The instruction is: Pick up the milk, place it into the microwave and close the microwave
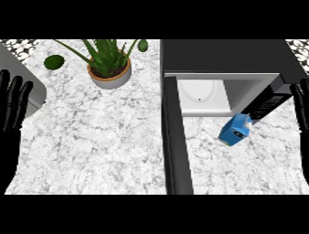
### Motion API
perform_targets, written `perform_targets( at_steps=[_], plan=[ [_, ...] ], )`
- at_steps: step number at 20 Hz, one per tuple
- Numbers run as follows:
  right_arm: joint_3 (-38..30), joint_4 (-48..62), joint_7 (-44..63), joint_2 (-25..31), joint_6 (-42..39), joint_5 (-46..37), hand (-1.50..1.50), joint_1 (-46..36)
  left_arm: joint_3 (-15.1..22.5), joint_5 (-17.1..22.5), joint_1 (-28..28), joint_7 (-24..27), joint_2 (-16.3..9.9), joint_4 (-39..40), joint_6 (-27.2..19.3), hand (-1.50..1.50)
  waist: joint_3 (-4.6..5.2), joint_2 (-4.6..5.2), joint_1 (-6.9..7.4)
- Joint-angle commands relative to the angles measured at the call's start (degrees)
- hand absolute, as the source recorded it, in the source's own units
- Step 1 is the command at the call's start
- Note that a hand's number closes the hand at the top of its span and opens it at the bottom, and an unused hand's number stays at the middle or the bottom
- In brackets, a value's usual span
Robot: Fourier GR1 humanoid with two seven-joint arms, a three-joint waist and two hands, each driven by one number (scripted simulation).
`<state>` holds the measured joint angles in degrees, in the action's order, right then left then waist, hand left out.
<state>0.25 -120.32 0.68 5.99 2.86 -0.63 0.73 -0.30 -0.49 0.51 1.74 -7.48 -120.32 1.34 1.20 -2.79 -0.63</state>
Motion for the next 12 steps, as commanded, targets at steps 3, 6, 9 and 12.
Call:
perform_targets(
  at_steps=[3, 6, 9, 12],
  plan=[
    [2.7, 1.7, 3.2, -3.4, 7.9, -9.6, -1.5, -8.9, 2.6, -0.6, -4.0, 0.8, 3.3, -2.9, -1.2, -1.5, -1.16, 2.74, 1.29],
    [8.1, 8.8, 1.7, -5.8, 17.6, -18.9, -1.5, -13.3, 2.7, 0.5, -5.3, -0.6, 3.8, -2.9, -1.1, -1.5, -1.15, 2.86, 1.96],
    [10.1, 6.6, 14.3, -5.9, 16.6, -20.3, -1.5, -16.9, 1.9, 2.1, -8.0, -5.2, 5.7, -2.3, -3.3, -1.5, -1.14, 2.74, 1.49],
    [14.2, 5.6, 12.4, -5.9, 17.5, -21.3, -1.5, -10.8, 2.2, 3.2, -13.2, -6.3, 5.1, -8.8, -2.1, -1.5, -1.19, 2.69, 1.1]
  ],
)
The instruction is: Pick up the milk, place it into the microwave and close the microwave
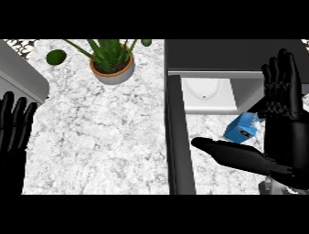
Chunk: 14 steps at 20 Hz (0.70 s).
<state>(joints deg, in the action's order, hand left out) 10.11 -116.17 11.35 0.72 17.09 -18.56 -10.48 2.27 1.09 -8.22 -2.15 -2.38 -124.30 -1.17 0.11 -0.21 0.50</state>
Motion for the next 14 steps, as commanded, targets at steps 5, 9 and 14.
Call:
perform_targets(
  at_steps=[5, 9, 14],
  plan=[
    [6.0, -4.1, 10.9, -0.7, 4.6, -10.5, -1.5, -0.1, -1.6, 5.0, -11.2, 0.1, -0.4, -7.9, 3.8, -1.5, -0.07, 0.04, -0.2],
    [9.8, 0.3, 5.2, -0.7, 11.5, -12.2, -1.5, 6.0, -3.3, 7.8, -15.2, 1.4, -0.8, -10.0, 6.4, -1.5, -0.1, 0.08, -0.12],
    [5.7, 5.8, -0.1, -0.7, 12.7, -6.9, -1.5, 7.3, -3.8, 8.0, -20.1, 2.8, 0.5, -12.8, 8.2, -1.5, -0.12, 0.15, 0.13]
  ],
)
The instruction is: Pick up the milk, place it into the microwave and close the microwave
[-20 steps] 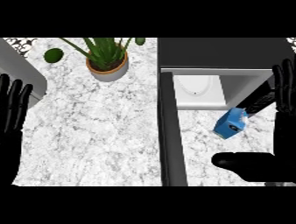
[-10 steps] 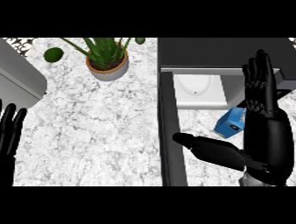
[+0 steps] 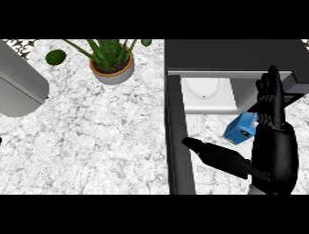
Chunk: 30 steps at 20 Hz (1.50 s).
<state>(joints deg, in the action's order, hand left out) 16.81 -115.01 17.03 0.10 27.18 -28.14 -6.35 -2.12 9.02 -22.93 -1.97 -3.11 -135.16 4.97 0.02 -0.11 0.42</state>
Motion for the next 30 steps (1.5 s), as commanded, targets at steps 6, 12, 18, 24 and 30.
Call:
perform_targets(
  at_steps=[6, 12, 18, 24, 30],
  plan=[
    [-3.0, 8.8, -7.2, -0.1, 2.0, 4.2, -1.5, 1.6, -5.1, 4.8, -6.2, 4.8, 1.1, 0.8, 6.9, -1.5, -0.01, 0.06, 0.14],
    [-4.6, 11.7, -11.6, -0.1, 4.6, 8.7, -1.5, 4.9, -11.0, 12.1, -11.6, 3.4, -0.2, -3.9, 11.2, -1.5, -0.02, 0.0, 0.38],
    [-12.2, 17.8, -20.0, 0.2, 2.1, 14.7, -1.5, 7.2, -12.0, 11.0, -9.6, 3.4, 1.1, -2.5, 12.0, -1.5, -0.04, 0.06, 0.0],
    [-16.9, 24.0, -27.5, 1.5, 0.4, 18.8, -1.5, 9.0, -13.7, 11.5, -9.6, 2.1, 1.7, -3.1, 13.3, -1.5, -0.04, 0.06, -0.12],
    [-22.4, 32.1, -35.6, 3.7, -4.8, 25.6, -1.5, 7.8, -16.3, 14.5, -9.1, 0.2, 0.9, -3.4, 13.9, -1.5, -0.05, 0.1, -0.05]
  ],
)
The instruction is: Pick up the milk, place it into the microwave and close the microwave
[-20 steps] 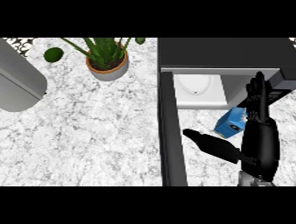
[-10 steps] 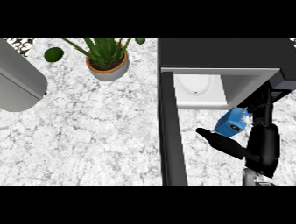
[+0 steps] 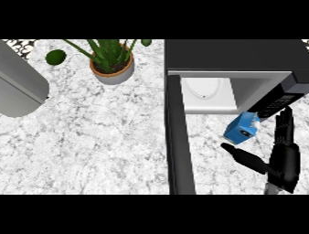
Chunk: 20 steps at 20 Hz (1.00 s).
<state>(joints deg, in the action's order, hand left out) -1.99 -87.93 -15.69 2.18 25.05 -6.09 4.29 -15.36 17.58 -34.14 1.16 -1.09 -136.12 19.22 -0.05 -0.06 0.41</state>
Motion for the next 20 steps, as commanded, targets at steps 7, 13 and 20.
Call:
perform_targets(
  at_steps=[7, 13, 20],
  plan=[
    [-4.1, 14.1, -15.9, 0.4, -6.0, 5.7, -1.5, 2.1, -1.1, 4.3, -3.8, 2.0, 1.1, -2.9, 2.5, -1.5, 0.02, -0.05, 0.17],
    [-9.0, 25.4, -16.5, 3.9, -6.5, 7.0, -1.5, -9.1, -2.0, 5.5, 0.1, -1.8, 1.1, -3.9, 2.4, -1.5, 0.0, 0.08, 0.2],
    [-12.4, 42.9, -29.1, 2.9, -5.2, 7.1, -1.5, -15.2, 0.4, 4.9, -5.4, 1.8, 1.1, -5.3, 2.3, -1.5, -0.04, 0.11, 0.83]
  ],
)
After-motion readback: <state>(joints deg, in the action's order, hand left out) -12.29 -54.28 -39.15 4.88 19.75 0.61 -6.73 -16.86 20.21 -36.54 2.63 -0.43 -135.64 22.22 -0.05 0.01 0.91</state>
